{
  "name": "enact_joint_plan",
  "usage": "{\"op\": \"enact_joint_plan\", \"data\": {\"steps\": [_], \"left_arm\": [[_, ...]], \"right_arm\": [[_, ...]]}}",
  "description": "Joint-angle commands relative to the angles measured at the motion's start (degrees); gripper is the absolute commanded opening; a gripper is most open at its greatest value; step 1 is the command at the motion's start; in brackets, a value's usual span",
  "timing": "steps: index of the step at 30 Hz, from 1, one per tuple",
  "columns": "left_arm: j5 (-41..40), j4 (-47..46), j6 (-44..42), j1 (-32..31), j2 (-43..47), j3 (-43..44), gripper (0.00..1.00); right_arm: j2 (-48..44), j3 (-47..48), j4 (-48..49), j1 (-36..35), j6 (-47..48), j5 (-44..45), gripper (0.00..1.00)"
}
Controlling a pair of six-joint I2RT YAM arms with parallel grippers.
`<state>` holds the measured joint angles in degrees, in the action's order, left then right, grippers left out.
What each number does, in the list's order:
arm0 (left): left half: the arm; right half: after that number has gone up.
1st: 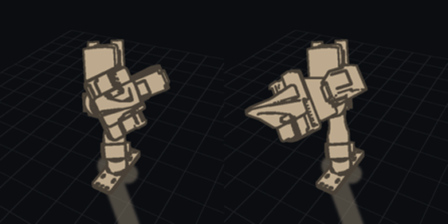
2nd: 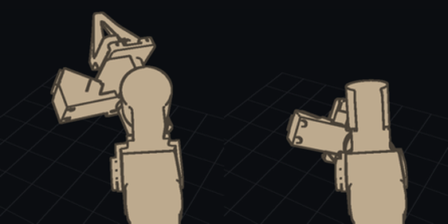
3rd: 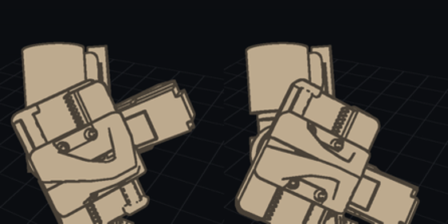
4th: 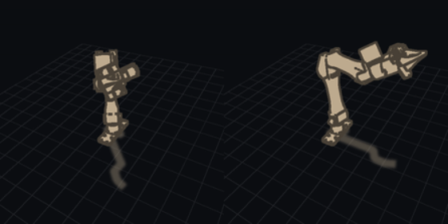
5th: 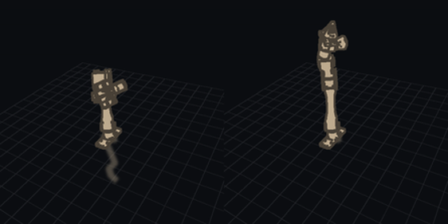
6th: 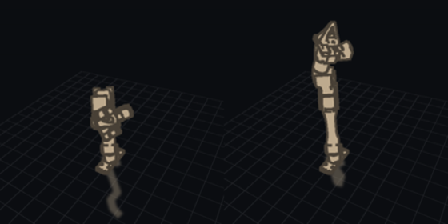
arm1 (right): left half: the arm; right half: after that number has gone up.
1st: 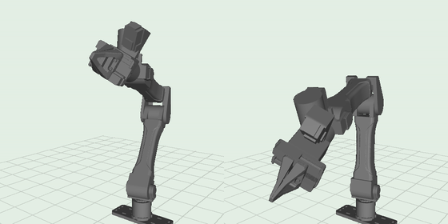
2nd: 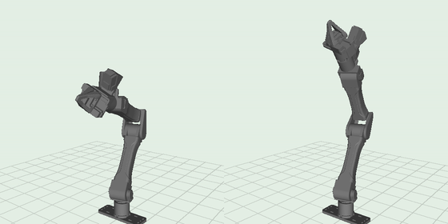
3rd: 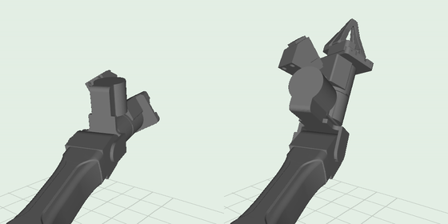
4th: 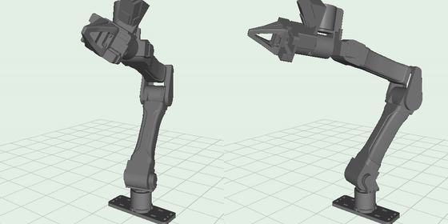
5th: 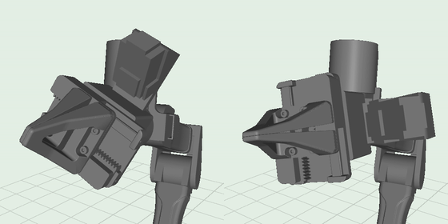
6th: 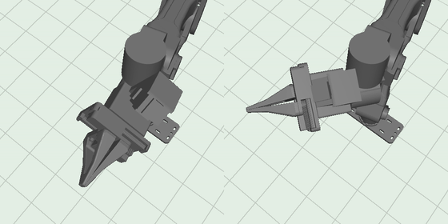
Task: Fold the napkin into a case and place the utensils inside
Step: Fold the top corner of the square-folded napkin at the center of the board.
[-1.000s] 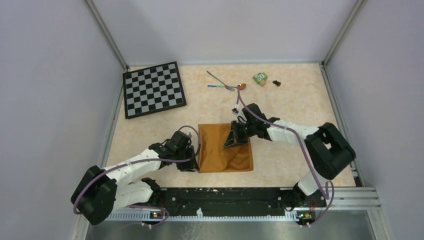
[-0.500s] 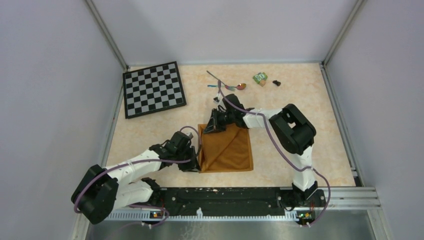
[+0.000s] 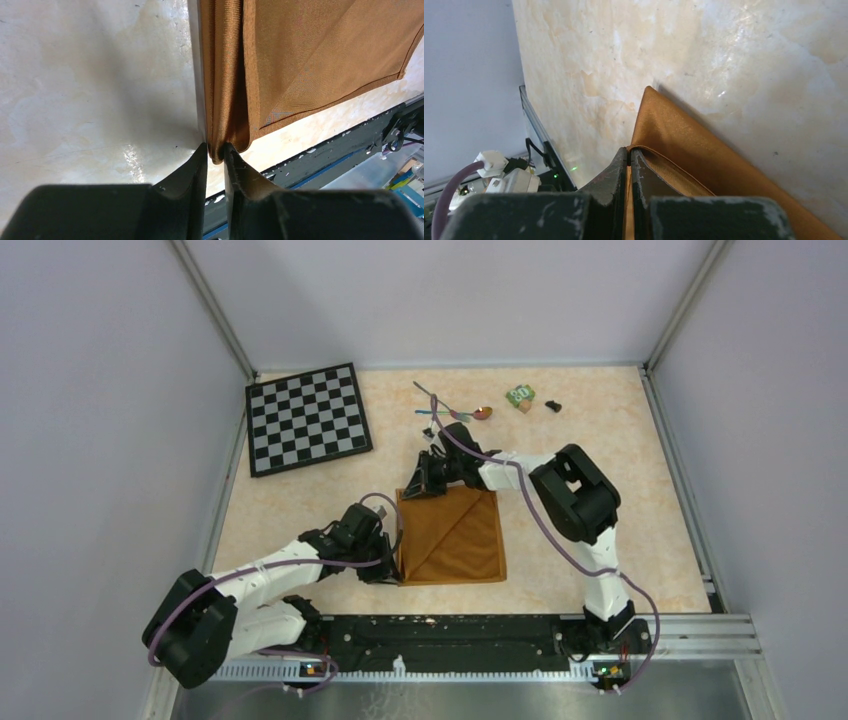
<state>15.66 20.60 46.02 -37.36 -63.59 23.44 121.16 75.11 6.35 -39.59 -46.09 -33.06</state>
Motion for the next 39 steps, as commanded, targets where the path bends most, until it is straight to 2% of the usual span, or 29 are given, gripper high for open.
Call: {"op": "enact_joint_plan", "data": {"steps": [1,24,31,39], "left_arm": [[-1.85,1.29,-0.41,-0.36,-0.15,-1.95,0.24],[-1.20,0.64,0.48,-0.37,-0.14,-2.63,0.21],[-1.06,0.92,0.91,-0.38,1.42,-2.61,0.27],[-1.42,2.14,1.82,-0.37,4.61,-2.52,0.30]], "right_arm": [[1.09,3.20,-0.05,0.40,1.05,1.33,0.00],[4.67,6.54,-1.54,1.89,1.16,2.62,0.00],[5.24,7.15,-1.69,2.13,1.21,2.27,0.00],[5.52,7.04,-1.28,2.11,1.26,1.49,0.00]]}}
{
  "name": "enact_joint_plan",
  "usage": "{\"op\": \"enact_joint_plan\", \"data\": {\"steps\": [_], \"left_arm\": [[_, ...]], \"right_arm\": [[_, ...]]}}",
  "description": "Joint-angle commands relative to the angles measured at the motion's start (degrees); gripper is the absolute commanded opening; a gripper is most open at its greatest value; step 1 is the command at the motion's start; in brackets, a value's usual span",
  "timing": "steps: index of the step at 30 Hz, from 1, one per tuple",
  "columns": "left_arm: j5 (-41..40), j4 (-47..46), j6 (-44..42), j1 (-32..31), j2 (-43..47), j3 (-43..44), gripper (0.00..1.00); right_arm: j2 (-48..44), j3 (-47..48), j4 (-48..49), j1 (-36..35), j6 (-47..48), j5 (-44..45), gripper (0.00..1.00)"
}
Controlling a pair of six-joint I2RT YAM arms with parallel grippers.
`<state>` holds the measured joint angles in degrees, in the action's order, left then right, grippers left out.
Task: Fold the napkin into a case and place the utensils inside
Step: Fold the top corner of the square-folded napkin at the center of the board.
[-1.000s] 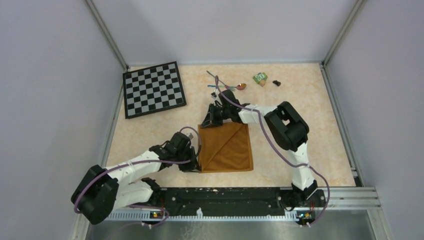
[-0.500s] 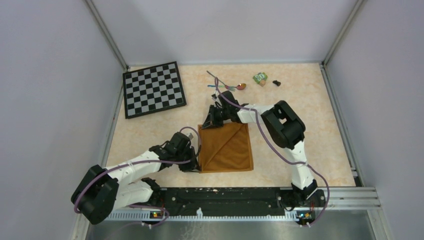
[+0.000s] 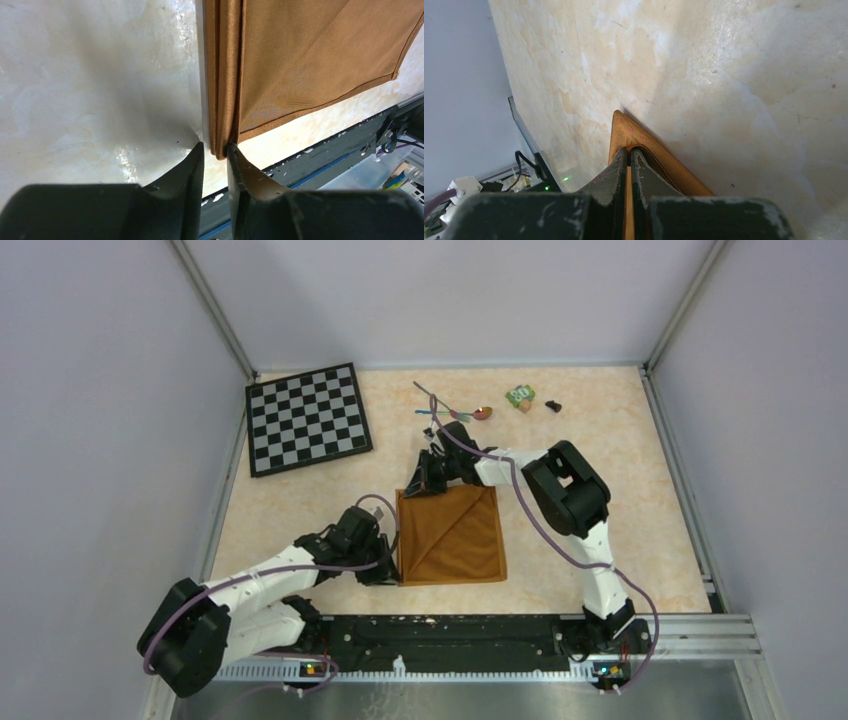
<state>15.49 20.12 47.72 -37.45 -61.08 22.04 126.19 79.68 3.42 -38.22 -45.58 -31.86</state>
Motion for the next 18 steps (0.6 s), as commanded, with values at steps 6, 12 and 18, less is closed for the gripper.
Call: {"op": "enact_joint_plan", "data": {"steps": [6,12,18], "left_arm": [[-2.10,4.44,1.82,-0.25,6.72,-0.60,0.28],[-1.53,3.91,2.32,-0.26,10.94,0.88,0.39],[-1.21,0.71,0.88,-0.22,5.59,3.23,0.39]], "right_arm": [[0.46,1.82,2.14,0.72,0.56,-0.16,0.00],[0.36,1.73,2.12,0.77,0.48,-0.12,0.00],[0.46,1.82,2.64,0.72,0.06,-0.31,0.00]]}}
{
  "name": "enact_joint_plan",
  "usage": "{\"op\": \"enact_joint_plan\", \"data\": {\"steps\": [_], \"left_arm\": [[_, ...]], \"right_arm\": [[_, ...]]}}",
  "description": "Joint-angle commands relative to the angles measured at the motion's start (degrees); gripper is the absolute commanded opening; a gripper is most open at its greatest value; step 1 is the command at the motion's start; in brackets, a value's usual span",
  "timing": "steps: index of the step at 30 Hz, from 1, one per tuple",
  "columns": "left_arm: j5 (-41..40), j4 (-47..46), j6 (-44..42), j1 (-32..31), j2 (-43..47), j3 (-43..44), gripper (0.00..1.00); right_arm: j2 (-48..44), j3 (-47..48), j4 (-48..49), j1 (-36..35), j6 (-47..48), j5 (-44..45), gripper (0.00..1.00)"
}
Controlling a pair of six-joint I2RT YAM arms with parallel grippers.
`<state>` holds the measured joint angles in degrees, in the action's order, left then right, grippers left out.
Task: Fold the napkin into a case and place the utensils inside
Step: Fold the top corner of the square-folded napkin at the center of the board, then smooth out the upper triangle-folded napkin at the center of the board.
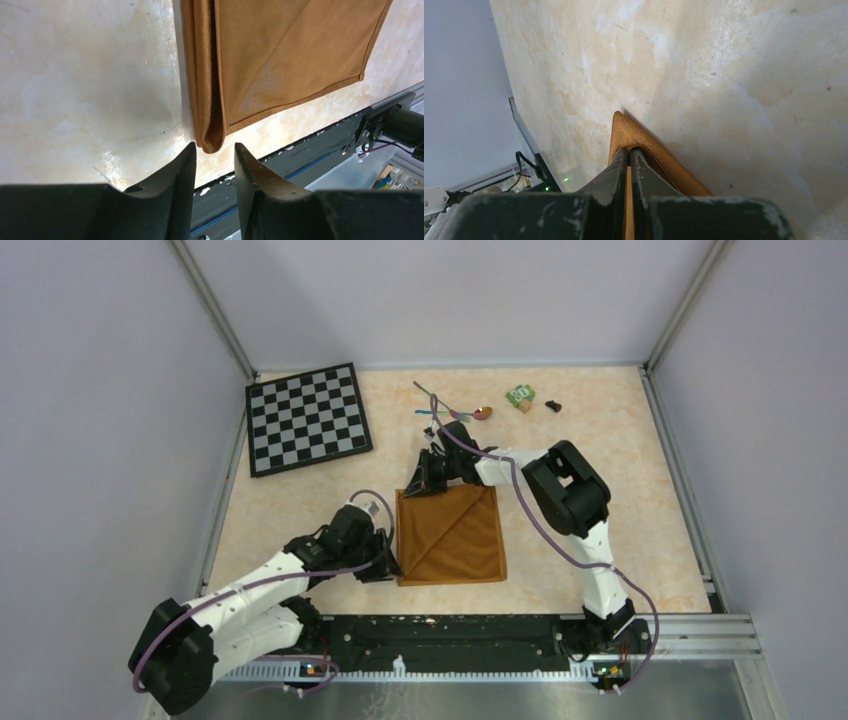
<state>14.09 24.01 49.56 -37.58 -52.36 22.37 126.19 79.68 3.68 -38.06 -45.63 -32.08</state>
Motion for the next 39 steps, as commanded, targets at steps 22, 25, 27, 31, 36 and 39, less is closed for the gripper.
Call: {"op": "enact_joint_plan", "data": {"steps": [22,25,27,31,36,39], "left_arm": [[-1.50,-7.46,-1.53,-0.12,-11.36,-1.16,0.11],[-1.59,-7.13,-1.40,-0.13,-10.95,-1.61,0.11],[-1.65,-6.61,-1.36,-0.13,-10.57,-1.50,0.11],[-2.17,-5.44,-1.41,-0.12,-9.05,-1.02,0.11],[-2.16,-5.60,-1.31,-0.17,-9.17,-0.90,0.11],[-2.09,-5.85,-1.18,-0.12,-9.87,-1.26,0.11]], "right_arm": [[1.56,9.01,-4.12,0.94,4.71,-2.33,0.23],[-0.76,15.01,-11.15,3.04,10.03,-2.30,0.38],[-3.84,16.89,-16.42,5.48,14.03,-1.76,0.46],[-17.34,5.94,-16.97,9.74,19.68,-1.32,0.57],[-24.71,-17.14,2.28,9.23,8.99,-14.98,0.55],[-24.89,-23.61,15.00,4.57,0.64,-17.84,0.56]]}}
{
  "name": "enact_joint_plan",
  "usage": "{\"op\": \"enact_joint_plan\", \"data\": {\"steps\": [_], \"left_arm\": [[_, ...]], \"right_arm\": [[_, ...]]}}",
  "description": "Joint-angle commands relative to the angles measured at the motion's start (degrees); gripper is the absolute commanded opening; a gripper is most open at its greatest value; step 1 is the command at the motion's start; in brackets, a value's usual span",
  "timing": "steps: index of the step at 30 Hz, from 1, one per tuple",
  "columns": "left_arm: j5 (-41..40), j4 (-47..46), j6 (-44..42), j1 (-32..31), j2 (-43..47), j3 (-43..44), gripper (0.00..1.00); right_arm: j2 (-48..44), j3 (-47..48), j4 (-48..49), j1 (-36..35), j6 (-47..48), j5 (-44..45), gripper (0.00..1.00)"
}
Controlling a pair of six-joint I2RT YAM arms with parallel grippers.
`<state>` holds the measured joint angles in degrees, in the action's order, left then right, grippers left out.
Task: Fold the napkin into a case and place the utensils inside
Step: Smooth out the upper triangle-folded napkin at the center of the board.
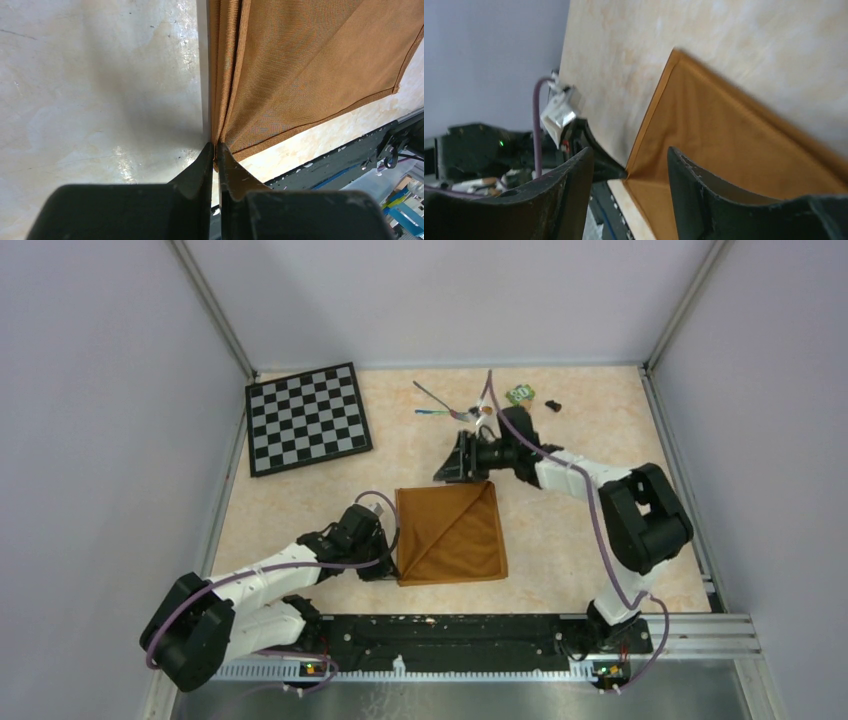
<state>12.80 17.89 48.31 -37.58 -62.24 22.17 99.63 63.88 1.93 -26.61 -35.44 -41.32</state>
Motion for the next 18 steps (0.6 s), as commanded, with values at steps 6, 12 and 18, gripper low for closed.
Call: {"op": "enact_joint_plan", "data": {"steps": [6,12,18], "left_arm": [[-1.21,0.55,0.54,-0.12,0.25,-1.52,0.09],[-1.14,0.81,0.81,-0.17,0.49,-1.69,0.07],[-1.38,1.87,0.88,-0.13,1.51,-1.98,0.04]], "right_arm": [[3.07,-18.83,38.28,-16.75,-22.83,-3.58,0.60],[6.75,-21.13,38.83,-17.43,-19.86,-1.36,0.61],[7.94,-22.31,37.85,-13.36,-16.76,-0.93,0.61]]}}
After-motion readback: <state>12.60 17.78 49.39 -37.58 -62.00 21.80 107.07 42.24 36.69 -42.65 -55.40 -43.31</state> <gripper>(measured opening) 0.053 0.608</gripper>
